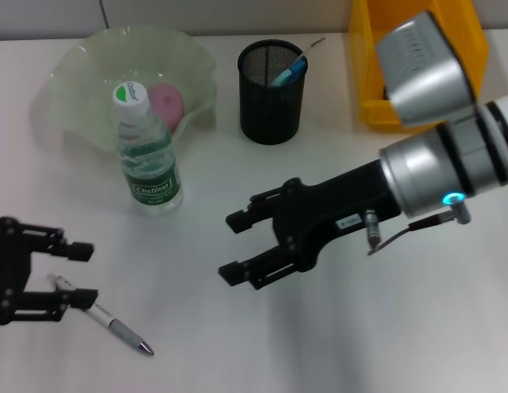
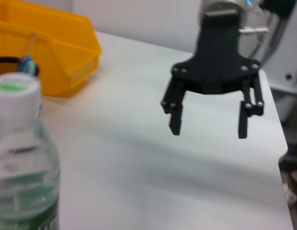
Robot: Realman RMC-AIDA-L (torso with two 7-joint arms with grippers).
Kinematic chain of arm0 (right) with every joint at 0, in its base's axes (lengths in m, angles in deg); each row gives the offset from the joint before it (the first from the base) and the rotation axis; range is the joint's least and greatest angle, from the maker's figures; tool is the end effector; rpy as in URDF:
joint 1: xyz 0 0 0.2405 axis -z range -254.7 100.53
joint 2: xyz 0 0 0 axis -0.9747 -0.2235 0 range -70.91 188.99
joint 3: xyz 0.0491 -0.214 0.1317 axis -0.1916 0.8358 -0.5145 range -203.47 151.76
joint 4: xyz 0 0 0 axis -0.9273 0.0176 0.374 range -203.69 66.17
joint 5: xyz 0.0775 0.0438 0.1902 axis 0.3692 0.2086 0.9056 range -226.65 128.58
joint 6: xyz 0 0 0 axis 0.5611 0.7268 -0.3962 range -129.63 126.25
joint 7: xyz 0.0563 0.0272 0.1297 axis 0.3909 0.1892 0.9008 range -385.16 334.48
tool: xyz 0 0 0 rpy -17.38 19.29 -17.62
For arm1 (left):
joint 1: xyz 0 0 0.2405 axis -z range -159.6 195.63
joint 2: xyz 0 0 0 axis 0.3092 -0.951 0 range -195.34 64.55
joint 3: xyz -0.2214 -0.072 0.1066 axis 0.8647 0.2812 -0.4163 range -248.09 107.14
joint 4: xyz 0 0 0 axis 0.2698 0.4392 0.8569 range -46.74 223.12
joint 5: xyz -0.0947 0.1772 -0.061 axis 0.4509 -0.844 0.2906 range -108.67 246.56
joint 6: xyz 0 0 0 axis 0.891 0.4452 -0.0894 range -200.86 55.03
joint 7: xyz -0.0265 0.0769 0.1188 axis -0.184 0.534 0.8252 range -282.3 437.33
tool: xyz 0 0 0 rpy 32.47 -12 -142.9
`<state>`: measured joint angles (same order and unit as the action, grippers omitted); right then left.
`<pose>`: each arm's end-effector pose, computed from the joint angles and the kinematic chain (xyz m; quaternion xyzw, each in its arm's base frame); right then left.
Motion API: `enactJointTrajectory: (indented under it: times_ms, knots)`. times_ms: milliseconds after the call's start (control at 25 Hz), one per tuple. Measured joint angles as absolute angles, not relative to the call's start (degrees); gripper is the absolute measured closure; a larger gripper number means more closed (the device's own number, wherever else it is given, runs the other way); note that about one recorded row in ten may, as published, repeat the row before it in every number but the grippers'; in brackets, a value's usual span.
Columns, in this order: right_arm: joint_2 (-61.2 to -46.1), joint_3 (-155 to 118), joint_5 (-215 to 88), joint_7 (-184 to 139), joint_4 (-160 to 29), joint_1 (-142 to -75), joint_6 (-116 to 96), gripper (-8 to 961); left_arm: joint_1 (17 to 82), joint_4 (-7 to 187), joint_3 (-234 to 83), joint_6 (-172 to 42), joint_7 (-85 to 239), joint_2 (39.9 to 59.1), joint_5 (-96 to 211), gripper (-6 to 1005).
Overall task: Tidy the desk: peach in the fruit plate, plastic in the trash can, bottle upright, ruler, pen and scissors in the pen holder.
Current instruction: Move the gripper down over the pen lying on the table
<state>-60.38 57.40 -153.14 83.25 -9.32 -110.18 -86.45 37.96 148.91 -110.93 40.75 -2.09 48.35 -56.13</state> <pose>0.1397 0.3173 -0.0582 0.9800 -0.1492 -0.1177 0.0585 -0.2931 0.2598 0.0833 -0.9845 -0.1337 -0.1043 0.0454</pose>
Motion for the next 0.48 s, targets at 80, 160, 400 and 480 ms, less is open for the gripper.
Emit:
enactJointTrajectory:
  times_ms: [80,160,400,480]
  knots:
    - [-60.37,55.14,-152.8,82.67,-9.65,-109.75,-86.92,167,39.01,152.64,-112.9,40.48,-4.73,49.44,-56.72,424]
    - [-60.26,51.97,-151.18,81.39,-10.61,-109.42,-87.45,167,40.57,154.95,-114.0,40.4,-7.61,50.42,-57.92,424]
    - [-60.22,47.58,-149.36,79.1,-11.88,-109.33,-88.21,167,44.42,160.65,-120.12,41.63,-15.55,51.65,-63.46,425]
    - [-60.22,47.06,-149.31,78.7,-12.35,-109.53,-88.15,167,45.24,162.29,-123.52,42.2,-18.45,51.24,-64.73,425]
